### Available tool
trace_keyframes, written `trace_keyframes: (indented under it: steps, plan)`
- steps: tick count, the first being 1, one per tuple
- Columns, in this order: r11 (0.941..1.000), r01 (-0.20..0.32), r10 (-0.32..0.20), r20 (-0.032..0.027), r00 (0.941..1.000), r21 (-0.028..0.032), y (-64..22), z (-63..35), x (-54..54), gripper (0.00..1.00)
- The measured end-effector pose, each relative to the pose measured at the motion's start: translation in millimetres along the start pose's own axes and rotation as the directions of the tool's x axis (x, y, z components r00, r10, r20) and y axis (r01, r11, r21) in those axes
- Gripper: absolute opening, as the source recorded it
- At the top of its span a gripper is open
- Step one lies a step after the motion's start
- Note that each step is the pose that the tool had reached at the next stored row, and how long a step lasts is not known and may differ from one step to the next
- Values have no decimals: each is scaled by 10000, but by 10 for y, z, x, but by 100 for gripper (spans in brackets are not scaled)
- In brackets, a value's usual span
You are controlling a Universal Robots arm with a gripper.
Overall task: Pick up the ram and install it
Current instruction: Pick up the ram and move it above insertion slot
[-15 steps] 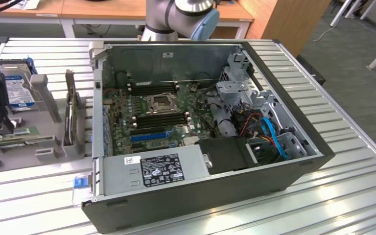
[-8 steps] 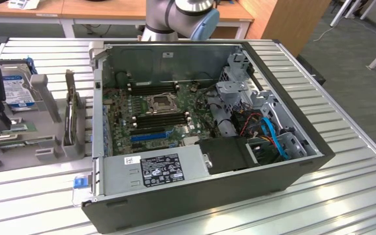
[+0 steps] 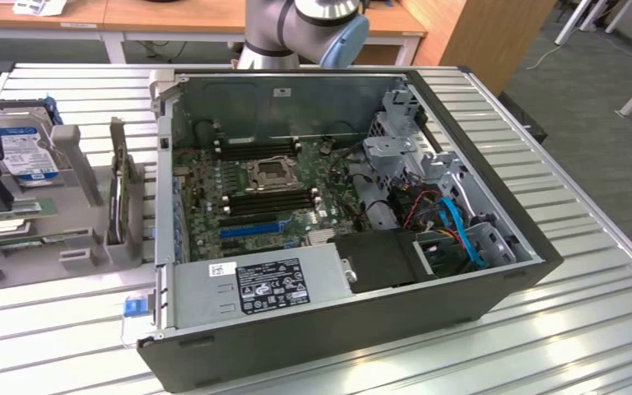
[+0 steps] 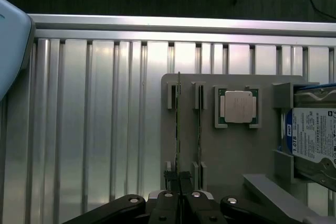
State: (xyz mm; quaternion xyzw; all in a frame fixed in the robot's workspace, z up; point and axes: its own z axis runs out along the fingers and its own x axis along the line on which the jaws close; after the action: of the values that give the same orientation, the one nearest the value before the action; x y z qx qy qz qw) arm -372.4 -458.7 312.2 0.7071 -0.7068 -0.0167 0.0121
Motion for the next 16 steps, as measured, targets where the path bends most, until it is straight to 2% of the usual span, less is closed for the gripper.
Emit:
trace_keyframes:
  steps: [16]
  plan:
    - [10000, 0, 0, 0, 10000, 0, 9, -224, -4, 12]
